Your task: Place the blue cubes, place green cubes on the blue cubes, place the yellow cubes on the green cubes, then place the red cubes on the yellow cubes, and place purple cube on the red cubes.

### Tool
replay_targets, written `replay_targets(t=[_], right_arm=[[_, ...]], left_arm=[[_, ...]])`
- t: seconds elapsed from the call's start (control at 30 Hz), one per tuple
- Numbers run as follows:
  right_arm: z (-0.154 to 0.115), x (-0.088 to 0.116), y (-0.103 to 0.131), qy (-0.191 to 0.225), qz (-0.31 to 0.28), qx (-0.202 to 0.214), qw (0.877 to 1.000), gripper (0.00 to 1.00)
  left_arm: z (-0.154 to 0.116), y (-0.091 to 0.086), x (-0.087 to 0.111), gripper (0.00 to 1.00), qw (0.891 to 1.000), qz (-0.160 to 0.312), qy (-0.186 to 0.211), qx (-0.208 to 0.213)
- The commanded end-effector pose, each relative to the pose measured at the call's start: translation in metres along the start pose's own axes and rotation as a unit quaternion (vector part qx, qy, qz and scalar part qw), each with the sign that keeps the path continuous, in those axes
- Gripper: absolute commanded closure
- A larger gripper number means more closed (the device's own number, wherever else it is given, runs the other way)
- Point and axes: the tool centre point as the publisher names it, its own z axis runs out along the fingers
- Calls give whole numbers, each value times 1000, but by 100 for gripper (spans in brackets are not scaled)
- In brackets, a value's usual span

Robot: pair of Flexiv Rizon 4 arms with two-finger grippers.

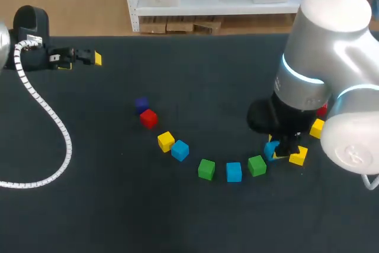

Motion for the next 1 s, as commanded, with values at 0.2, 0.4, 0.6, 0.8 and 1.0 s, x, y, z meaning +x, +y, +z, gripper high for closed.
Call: replay_targets(t=[0.2,0.4,0.6,0.8,1.0], right_arm=[[-6,-13,-37,20,63,-9,998,100],[-20,-21,-60,16,93,-24,995,100],[-27,-25,-74,10,87,-28,996,100],[-27,-32,-84,3,58,-37,998,100],[-17,-39,-102,15,57,-37,998,100]], left_arm=[[0,1,1,0,1000,0,-2,2],[0,1,1,0,1000,0,-2,2],[0,1,1,0,1000,0,-2,2],[0,1,1,0,1000,0,-2,2],[0,1,1,0,1000,0,-2,2]])
